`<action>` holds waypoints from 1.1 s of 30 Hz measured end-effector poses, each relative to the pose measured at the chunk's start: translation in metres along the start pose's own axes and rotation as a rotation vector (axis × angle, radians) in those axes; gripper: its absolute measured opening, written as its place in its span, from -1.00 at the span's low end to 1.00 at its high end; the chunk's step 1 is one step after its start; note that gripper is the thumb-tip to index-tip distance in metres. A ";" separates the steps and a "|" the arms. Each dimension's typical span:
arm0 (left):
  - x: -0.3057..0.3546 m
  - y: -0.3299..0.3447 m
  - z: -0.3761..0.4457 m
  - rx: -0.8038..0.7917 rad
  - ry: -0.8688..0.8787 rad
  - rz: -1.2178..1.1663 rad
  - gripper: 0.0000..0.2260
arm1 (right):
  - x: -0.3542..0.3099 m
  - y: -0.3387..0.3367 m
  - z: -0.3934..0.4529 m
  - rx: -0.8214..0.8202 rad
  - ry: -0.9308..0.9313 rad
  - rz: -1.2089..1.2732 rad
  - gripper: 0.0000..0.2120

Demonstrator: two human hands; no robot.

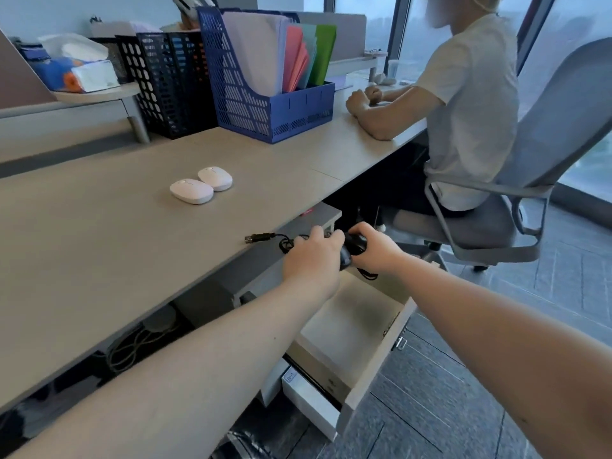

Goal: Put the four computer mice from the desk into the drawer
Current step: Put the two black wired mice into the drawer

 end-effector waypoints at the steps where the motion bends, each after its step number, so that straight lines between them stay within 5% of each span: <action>1: 0.005 0.008 -0.001 -0.018 -0.003 0.001 -0.62 | 0.010 0.003 -0.001 -0.008 0.020 0.009 -0.46; 10: 0.002 0.082 0.007 -0.129 -0.034 0.022 -0.56 | 0.054 0.048 0.020 -0.125 0.084 -0.030 -0.56; 22: -0.077 0.159 0.041 -0.294 -0.212 0.130 -0.60 | 0.049 0.126 0.086 -0.259 0.044 -0.110 -0.35; 33: -0.096 0.195 0.065 -0.516 -0.261 -0.092 -0.28 | 0.043 0.147 0.117 -0.233 -0.005 -0.193 -0.36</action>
Point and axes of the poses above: each hand's wrist, its own z-axis towards the middle knuckle, its own y-axis out of the palm, x = y × z, the point moved 8 cm from there along z, towards the middle knuckle, and after that the axes turned 7 degrees about -x, right-handed, at the moved point
